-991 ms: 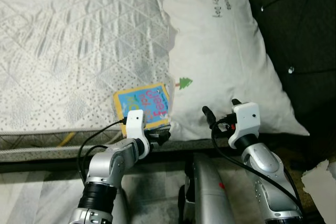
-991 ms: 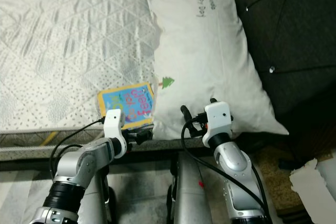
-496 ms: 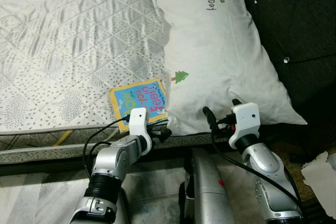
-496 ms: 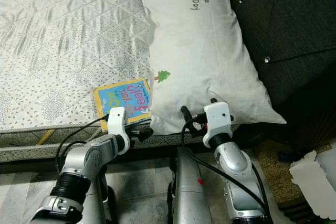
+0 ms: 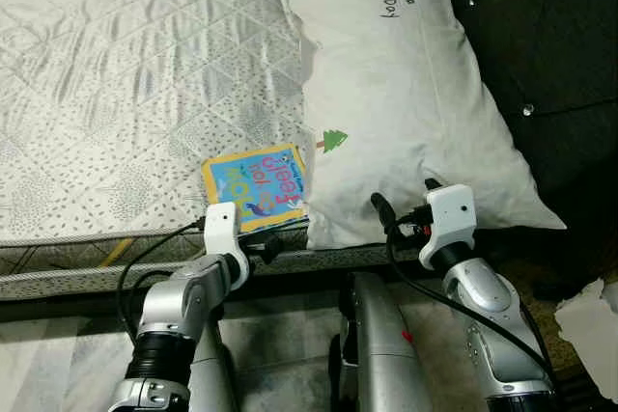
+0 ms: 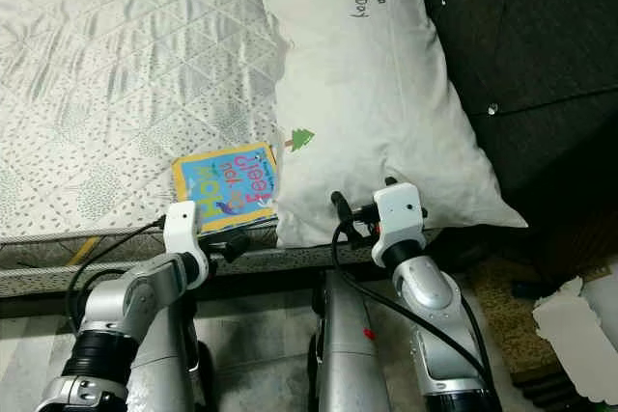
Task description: Clean up the room
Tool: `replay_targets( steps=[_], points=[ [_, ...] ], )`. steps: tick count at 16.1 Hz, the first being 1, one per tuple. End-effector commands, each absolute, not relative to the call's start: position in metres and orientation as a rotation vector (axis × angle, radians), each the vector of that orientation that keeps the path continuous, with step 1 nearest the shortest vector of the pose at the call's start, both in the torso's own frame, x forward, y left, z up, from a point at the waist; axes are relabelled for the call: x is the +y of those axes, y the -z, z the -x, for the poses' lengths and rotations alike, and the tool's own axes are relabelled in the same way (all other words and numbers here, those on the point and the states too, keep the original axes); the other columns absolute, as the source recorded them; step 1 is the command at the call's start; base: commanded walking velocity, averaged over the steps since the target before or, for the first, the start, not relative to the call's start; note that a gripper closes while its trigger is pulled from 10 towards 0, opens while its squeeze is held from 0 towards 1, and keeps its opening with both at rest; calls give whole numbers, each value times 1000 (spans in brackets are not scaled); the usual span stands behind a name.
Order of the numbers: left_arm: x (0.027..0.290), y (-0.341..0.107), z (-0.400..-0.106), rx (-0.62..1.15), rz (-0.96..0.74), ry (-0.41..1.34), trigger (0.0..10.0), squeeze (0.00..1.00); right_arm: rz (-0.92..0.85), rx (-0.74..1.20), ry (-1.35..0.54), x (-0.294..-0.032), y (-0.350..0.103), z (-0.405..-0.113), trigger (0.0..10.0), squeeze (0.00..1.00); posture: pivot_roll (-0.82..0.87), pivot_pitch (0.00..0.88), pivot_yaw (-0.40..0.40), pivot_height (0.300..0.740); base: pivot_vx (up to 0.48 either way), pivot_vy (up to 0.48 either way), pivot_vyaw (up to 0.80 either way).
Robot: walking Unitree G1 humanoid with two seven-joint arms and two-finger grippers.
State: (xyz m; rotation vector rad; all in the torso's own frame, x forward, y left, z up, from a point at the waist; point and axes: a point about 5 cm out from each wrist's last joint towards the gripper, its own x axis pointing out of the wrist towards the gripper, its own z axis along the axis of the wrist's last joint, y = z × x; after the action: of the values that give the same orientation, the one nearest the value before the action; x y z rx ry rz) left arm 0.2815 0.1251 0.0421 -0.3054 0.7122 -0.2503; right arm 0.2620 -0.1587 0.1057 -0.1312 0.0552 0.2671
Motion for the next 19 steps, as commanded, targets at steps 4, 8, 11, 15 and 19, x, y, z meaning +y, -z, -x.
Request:
replay_targets(
  steps=[4, 8, 11, 15, 19],
  points=[
    [145, -46, -287, 683, 304, 178, 10000, 1000, 136, 69, -268, -162, -103, -263, 10000, 0, -38, 167, -84, 551, 0, 0, 0],
    [165, -53, -300, 641, 287, 114, 10000, 1000, 141, 68, -266, -162, -102, -265, 10000, 0, -41, 164, -84, 551, 0, 0, 0],
    [175, -58, -307, 619, 277, 84, 10000, 1000, 143, 68, -263, -163, -102, -265, 10000, 0, -41, 161, -85, 551, 0, 0, 0],
    [174, -56, -308, 618, 281, 84, 10000, 1000, 146, 68, -264, -163, -102, -266, 10000, 0, -43, 158, -86, 551, 0, 0, 0],
    [183, -56, -311, 612, 276, 59, 10000, 1000, 146, 66, -263, -163, -102, -267, 10000, 0, -42, 155, -86, 551, 0, 0, 0]
  ],
)
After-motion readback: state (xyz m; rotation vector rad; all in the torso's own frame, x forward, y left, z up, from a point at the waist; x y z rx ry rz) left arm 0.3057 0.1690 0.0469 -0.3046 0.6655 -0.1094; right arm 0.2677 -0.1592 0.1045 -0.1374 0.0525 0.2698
